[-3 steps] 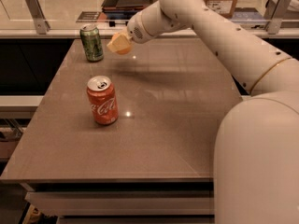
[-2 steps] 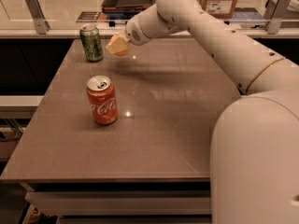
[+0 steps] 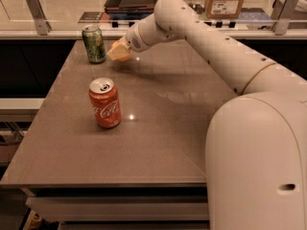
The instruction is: Move orange near green can
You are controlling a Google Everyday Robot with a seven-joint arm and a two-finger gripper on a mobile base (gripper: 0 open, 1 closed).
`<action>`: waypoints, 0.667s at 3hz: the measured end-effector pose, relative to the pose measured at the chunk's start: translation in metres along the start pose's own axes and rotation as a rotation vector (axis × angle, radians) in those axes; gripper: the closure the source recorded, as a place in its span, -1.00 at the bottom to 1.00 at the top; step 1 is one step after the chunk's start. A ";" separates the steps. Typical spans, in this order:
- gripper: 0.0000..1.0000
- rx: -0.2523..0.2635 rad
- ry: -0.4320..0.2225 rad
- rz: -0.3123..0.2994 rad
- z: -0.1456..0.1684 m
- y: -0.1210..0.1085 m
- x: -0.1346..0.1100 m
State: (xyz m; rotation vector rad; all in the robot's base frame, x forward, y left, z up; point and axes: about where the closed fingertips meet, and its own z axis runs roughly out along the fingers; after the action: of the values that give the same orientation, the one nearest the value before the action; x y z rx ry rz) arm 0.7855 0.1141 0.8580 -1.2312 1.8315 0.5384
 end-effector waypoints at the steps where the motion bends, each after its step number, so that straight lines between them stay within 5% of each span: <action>1: 1.00 -0.010 0.012 -0.011 0.013 0.003 0.007; 2: 1.00 -0.010 0.025 -0.024 0.023 0.010 0.013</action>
Offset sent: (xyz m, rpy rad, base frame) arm -0.0066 0.0175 -0.0343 -0.0535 -0.0119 0.0183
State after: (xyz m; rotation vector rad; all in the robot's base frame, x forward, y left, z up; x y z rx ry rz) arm 0.7833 0.1282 0.8339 -1.2706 1.8347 0.5213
